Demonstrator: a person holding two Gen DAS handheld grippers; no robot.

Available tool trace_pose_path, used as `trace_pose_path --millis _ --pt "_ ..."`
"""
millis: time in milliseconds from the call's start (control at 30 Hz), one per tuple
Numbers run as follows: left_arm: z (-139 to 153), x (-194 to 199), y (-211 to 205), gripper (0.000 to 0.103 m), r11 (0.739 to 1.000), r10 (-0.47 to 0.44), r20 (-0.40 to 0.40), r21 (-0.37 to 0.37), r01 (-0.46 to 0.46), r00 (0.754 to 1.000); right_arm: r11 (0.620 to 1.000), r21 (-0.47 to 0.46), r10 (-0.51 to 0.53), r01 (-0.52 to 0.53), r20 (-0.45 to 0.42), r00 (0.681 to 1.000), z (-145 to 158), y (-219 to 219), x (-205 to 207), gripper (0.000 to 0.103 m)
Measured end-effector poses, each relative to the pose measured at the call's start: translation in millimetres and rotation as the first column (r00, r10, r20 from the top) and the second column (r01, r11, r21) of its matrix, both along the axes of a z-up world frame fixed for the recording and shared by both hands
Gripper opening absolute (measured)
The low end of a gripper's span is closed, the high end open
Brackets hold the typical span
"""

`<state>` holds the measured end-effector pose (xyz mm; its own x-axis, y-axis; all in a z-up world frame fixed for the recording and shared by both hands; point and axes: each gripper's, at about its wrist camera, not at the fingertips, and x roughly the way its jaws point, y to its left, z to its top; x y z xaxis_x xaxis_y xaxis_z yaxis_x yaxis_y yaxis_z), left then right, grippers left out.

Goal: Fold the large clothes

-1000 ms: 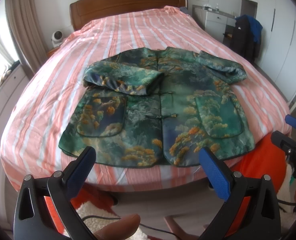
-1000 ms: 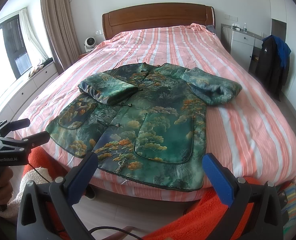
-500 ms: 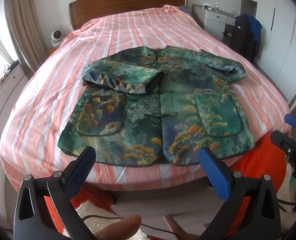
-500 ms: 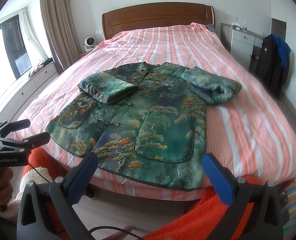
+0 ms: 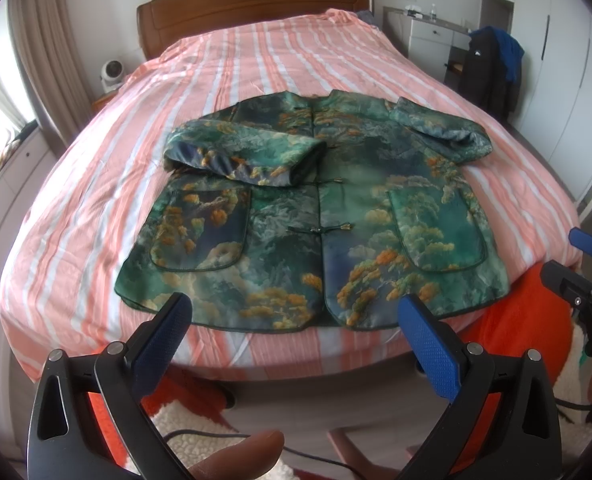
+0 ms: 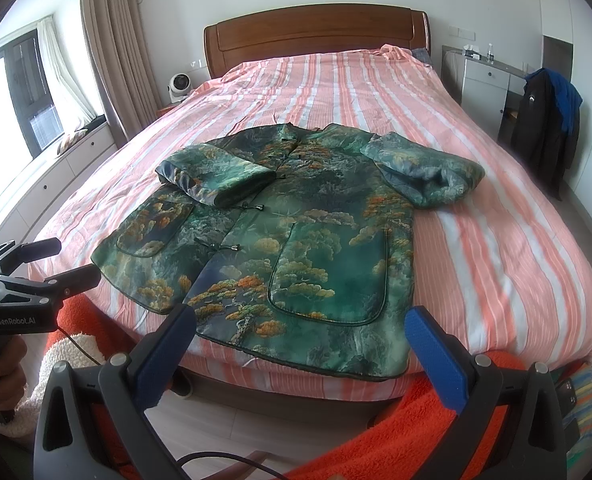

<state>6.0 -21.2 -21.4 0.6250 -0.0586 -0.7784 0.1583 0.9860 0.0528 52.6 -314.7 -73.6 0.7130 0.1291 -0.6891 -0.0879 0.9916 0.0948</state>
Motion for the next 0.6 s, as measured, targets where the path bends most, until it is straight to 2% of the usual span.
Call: trace_pose_path --millis 600 --pt "0.4 0.4 0.1 0.103 1.0 0.001 -0.001 0.0 -0.001 1.0 1.0 -0.003 0.001 -0.001 -0.004 1.0 -1.2 0.2 -1.0 0.103"
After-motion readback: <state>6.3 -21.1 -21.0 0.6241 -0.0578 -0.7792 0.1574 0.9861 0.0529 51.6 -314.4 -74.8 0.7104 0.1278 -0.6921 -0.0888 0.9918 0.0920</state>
